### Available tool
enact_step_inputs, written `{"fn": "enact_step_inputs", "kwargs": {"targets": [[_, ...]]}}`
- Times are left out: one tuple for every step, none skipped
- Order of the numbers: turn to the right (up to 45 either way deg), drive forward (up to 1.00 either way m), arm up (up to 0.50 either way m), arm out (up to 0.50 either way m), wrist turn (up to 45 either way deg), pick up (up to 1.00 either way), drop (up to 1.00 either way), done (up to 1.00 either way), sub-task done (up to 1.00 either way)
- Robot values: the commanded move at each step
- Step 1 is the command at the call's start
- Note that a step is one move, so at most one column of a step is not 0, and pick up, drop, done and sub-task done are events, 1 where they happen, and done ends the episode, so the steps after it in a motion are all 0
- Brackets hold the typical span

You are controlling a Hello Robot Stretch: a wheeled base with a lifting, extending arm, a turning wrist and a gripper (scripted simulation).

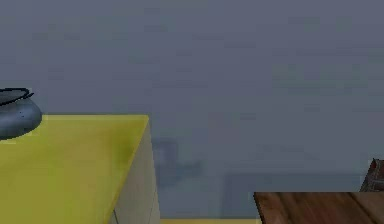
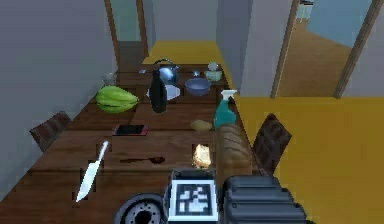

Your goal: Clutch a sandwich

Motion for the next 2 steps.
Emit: {"fn": "enact_step_inputs", "kwargs": {"targets": [[0.0, 0.00, 0.00, 0.30, 0.0, 0.00, 0.00, 0.00, 0.00], [0.0, 0.00, 0.00, 0.00, 45.0, 0.00, 0.00, 0.00, 0.00]]}}
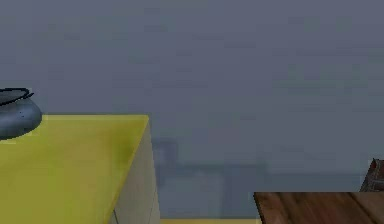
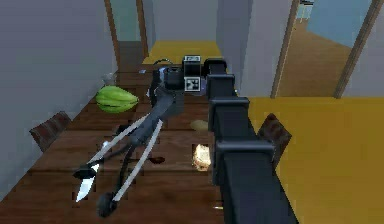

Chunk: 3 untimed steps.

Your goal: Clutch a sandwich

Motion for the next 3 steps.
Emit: {"fn": "enact_step_inputs", "kwargs": {"targets": [[0.0, 0.00, 0.00, 0.00, 45.0, 0.00, 0.00, 0.00, 0.00], [0.0, 0.00, 0.00, 0.00, 45.0, 0.00, 0.00, 0.00, 0.00], [0.0, 0.00, 0.00, 0.00, 45.0, 0.00, 0.00, 0.00, 0.00]]}}
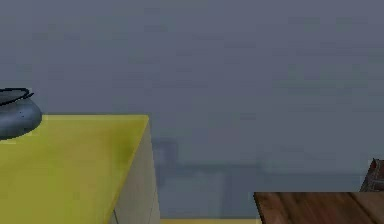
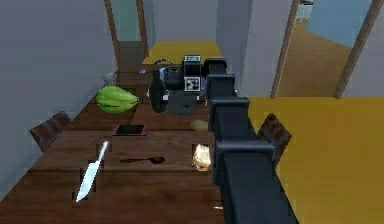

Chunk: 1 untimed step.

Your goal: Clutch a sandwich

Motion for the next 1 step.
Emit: {"fn": "enact_step_inputs", "kwargs": {"targets": [[0.0, 0.00, 0.00, 0.00, 18.0, 0.00, 0.00, 0.00, 0.00]]}}
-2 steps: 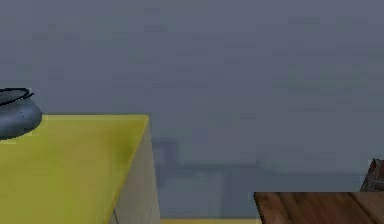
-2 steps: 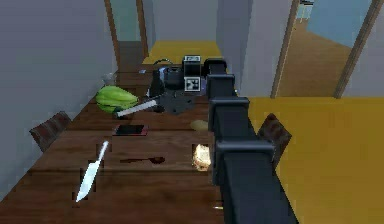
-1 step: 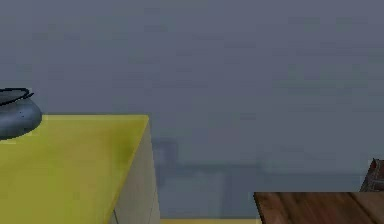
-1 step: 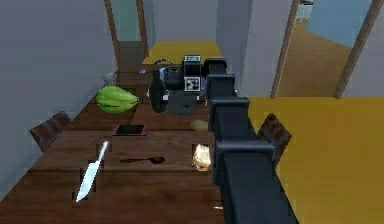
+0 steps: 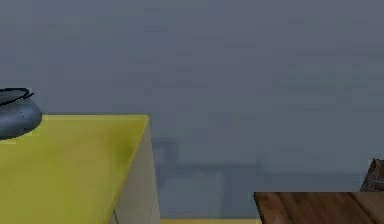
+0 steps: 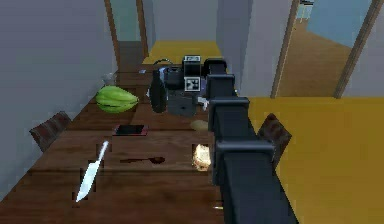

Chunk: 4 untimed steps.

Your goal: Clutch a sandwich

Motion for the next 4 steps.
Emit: {"fn": "enact_step_inputs", "kwargs": {"targets": [[0.0, 0.00, -0.30, 0.00, 0.0, 0.00, 0.00, 0.00, 0.00], [0.0, 0.00, 0.00, 0.00, 0.0, 1.00, 0.00, 0.00, 0.00], [0.0, 0.00, 0.10, 0.00, 0.0, 0.00, 0.00, 0.00, 0.00], [0.0, 0.00, 0.00, 0.00, 0.0, 0.00, 0.00, 1.00, 0.00]]}}
